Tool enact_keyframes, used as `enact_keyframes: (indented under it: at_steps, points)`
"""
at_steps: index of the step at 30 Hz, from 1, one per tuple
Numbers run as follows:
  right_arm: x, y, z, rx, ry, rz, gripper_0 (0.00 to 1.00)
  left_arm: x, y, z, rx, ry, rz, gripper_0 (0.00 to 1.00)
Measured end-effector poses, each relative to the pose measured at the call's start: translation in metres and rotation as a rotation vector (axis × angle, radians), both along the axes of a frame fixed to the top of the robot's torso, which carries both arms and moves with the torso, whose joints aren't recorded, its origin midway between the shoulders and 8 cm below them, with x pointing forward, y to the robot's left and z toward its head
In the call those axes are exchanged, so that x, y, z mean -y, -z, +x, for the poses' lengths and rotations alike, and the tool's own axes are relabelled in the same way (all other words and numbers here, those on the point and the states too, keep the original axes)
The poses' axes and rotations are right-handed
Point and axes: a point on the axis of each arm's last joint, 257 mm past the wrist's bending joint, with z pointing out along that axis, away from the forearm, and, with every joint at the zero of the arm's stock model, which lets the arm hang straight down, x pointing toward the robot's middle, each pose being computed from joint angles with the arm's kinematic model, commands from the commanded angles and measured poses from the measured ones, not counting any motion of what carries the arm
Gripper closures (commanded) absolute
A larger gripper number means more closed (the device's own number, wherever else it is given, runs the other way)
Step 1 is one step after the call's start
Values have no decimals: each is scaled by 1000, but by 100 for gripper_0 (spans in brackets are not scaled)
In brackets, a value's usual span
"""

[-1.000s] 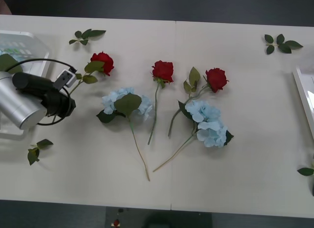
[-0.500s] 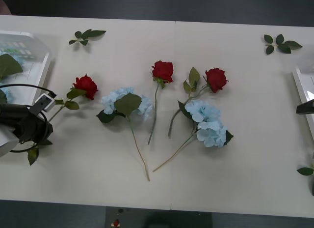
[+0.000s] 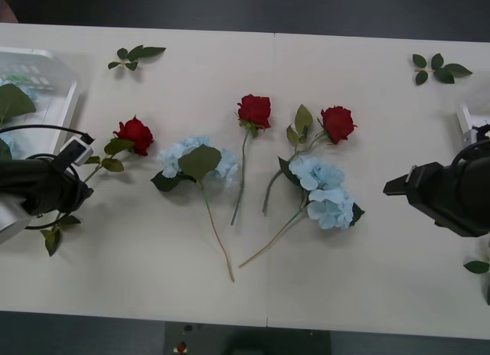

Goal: Put the red flowers into the right box and the blue flowers into the left box

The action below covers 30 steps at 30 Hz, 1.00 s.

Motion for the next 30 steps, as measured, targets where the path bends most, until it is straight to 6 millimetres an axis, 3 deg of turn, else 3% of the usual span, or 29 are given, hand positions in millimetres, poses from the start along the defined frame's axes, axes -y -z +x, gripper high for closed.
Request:
enact_keyframes:
  at_steps: [4, 10, 14, 30]
  points:
    - [-21, 9, -7, -35, 61, 37, 1, 30, -11, 12, 18, 24, -60, 24]
    - [-32, 29, -10, -55, 160, -13, 1, 84, -31, 32, 46, 63, -169, 23]
    - [-50, 40, -11, -63, 155, -48, 1, 102, -35, 37, 56, 79, -196, 24]
    - [-83, 75, 28, -139, 257, -143, 1, 84, -23, 66, 53, -13, -205, 24]
